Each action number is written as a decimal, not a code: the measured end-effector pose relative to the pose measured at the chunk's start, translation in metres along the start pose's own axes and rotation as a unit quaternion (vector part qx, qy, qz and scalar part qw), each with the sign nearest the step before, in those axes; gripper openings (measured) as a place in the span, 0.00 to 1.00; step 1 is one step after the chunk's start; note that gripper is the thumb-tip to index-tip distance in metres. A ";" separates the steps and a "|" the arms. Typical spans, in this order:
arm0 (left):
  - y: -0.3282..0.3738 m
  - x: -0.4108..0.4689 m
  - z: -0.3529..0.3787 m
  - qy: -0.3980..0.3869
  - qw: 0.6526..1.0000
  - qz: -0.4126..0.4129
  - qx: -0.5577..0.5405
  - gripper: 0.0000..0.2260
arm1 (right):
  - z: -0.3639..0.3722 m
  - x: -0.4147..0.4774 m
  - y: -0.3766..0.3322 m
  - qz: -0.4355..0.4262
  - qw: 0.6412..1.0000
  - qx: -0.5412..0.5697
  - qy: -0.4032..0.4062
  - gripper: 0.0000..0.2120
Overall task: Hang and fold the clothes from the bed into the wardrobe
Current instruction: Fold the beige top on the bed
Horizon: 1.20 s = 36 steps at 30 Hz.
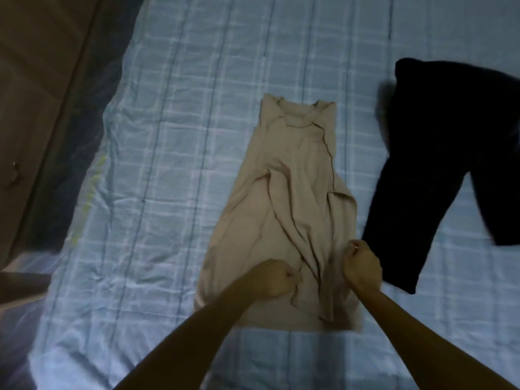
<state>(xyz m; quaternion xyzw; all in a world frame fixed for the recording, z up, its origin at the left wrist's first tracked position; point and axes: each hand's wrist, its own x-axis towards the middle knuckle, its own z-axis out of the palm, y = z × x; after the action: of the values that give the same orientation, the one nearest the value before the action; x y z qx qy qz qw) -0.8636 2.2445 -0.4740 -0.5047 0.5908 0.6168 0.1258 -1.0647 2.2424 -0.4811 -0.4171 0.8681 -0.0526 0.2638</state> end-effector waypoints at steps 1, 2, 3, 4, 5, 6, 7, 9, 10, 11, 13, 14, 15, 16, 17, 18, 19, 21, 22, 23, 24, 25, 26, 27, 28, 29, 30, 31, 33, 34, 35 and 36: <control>-0.010 -0.001 -0.002 0.037 0.999 -0.011 0.008 0.18 | 0.004 -0.002 0.004 -0.017 1.000 0.006 -0.015 0.14; -0.021 -0.002 -0.005 0.083 0.996 -0.021 0.021 0.16 | 0.011 -0.005 0.005 -0.039 0.998 0.020 -0.033 0.14; -0.033 -0.001 -0.008 0.135 0.990 -0.033 0.033 0.14 | 0.018 -0.008 0.003 -0.055 0.996 0.036 -0.056 0.14; -0.044 -0.001 -0.010 0.186 0.981 -0.044 0.045 0.12 | 0.025 -0.012 -0.001 -0.070 0.993 0.051 -0.086 0.14; -0.054 -0.001 -0.012 0.237 0.968 -0.052 0.063 0.10 | 0.032 -0.017 -0.006 -0.085 0.988 0.060 -0.117 0.14; -0.065 0.000 -0.011 0.286 0.953 -0.060 0.083 0.11 | 0.041 -0.021 -0.008 -0.095 0.983 0.059 -0.146 0.17; -0.076 -0.001 -0.009 0.330 0.936 -0.072 0.095 0.14 | 0.049 -0.026 -0.008 -0.085 0.982 0.042 -0.166 0.22; -0.090 -0.003 -0.003 0.377 0.917 -0.074 0.107 0.20 | 0.060 -0.031 -0.004 -0.036 0.989 0.006 -0.146 0.27; -0.094 -0.003 0.002 0.381 0.915 -0.065 0.117 0.21 | 0.063 -0.032 -0.001 -0.018 0.992 0.013 -0.125 0.22; -0.097 -0.003 0.007 0.376 0.916 -0.053 0.127 0.22 | 0.063 -0.033 -0.002 -0.012 0.992 0.036 -0.119 0.14; -0.090 0.001 0.017 0.363 0.925 -0.016 0.111 0.23 | 0.057 -0.031 -0.008 -0.040 0.978 0.116 -0.170 0.02; -0.081 0.006 0.020 0.367 0.928 -0.002 0.069 0.22 | 0.052 -0.029 -0.015 -0.060 0.963 0.158 -0.208 0.04; -0.066 0.012 0.020 0.373 0.928 0.000 0.003 0.20 | 0.045 -0.028 -0.023 -0.073 0.946 0.204 -0.243 0.03; -0.050 0.019 0.017 0.369 0.926 -0.011 -0.083 0.18 | 0.037 -0.026 -0.030 -0.076 0.929 0.246 -0.265 0.02; -0.034 0.027 0.012 0.346 0.917 -0.028 -0.197 0.16 | 0.034 -0.023 -0.032 -0.076 0.918 0.270 -0.280 0.02; -0.020 0.037 0.007 0.308 0.894 -0.047 -0.323 0.17 | 0.030 -0.022 -0.034 -0.075 0.911 0.279 -0.293 0.07; -0.009 0.046 0.004 0.266 0.866 -0.068 -0.418 0.18 | 0.031 -0.021 -0.031 -0.066 0.911 0.268 -0.306 0.14; 0.004 0.058 0.004 0.205 0.842 -0.099 -0.488 0.17 | 0.036 -0.019 -0.017 -0.027 0.920 0.230 -0.317 0.22; 0.008 0.060 0.006 0.186 0.844 -0.109 -0.492 0.15 | 0.038 -0.018 -0.009 -0.001 0.924 0.217 -0.314 0.24; 0.011 0.061 0.007 0.179 0.845 -0.114 -0.491 0.13 | 0.040 -0.017 -0.002 0.022 0.927 0.197 -0.317 0.25; 0.011 0.062 0.011 0.188 0.841 -0.112 -0.495 0.11 | 0.042 -0.016 0.006 0.030 0.930 0.168 -0.325 0.23; 0.012 0.063 0.014 0.214 0.833 -0.106 -0.500 0.10 | 0.044 -0.015 0.014 0.026 0.932 0.150 -0.328 0.18; 0.012 0.063 0.018 0.249 0.821 -0.097 -0.505 0.11 | 0.044 -0.016 0.020 0.025 0.936 0.151 -0.317 0.13; 0.012 0.061 0.021 0.289 0.813 -0.089 -0.497 0.13 | 0.043 -0.017 0.027 0.026 0.941 0.168 -0.293 0.09; 0.009 0.059 0.027 0.323 0.817 -0.071 -0.472 0.13 | 0.041 -0.018 0.033 0.030 0.947 0.195 -0.255 0.09; 0.007 0.054 0.033 0.352 0.838 -0.050 -0.414 0.12 | 0.041 -0.018 0.040 0.035 0.954 0.209 -0.211 0.13; 0.002 0.050 0.041 0.378 0.864 -0.029 -0.332 0.11 | 0.040 -0.018 0.048 0.032 0.964 0.192 -0.179 0.16; -0.006 0.047 0.048 0.397 0.883 -0.026 -0.248 0.11 | 0.040 -0.020 0.054 0.017 0.977 0.139 -0.164 0.17; -0.019 0.038 0.054 0.453 0.876 -0.062 -0.154 0.12 | 0.040 -0.025 0.064 -0.025 0.988 0.032 -0.147 0.19; -0.028 0.032 0.056 0.487 0.860 -0.089 -0.125 0.14 | 0.040 -0.028 0.067 -0.042 0.991 0.017 -0.128 0.19; -0.036 0.024 0.055 0.515 0.844 -0.127 -0.077 0.16 | 0.039 -0.033 0.065 -0.066 0.993 0.016 -0.097 0.17; -0.047 0.016 0.055 0.528 0.831 -0.173 -0.022 0.20 | 0.037 -0.039 0.062 -0.100 0.993 0.012 -0.054 0.15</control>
<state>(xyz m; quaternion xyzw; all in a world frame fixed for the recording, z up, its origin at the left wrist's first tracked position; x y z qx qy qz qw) -0.8616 2.2969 -0.5253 -0.8501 0.4566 0.2372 -0.1123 -1.0692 2.3164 -0.5160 -0.5005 0.8059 -0.0665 0.3091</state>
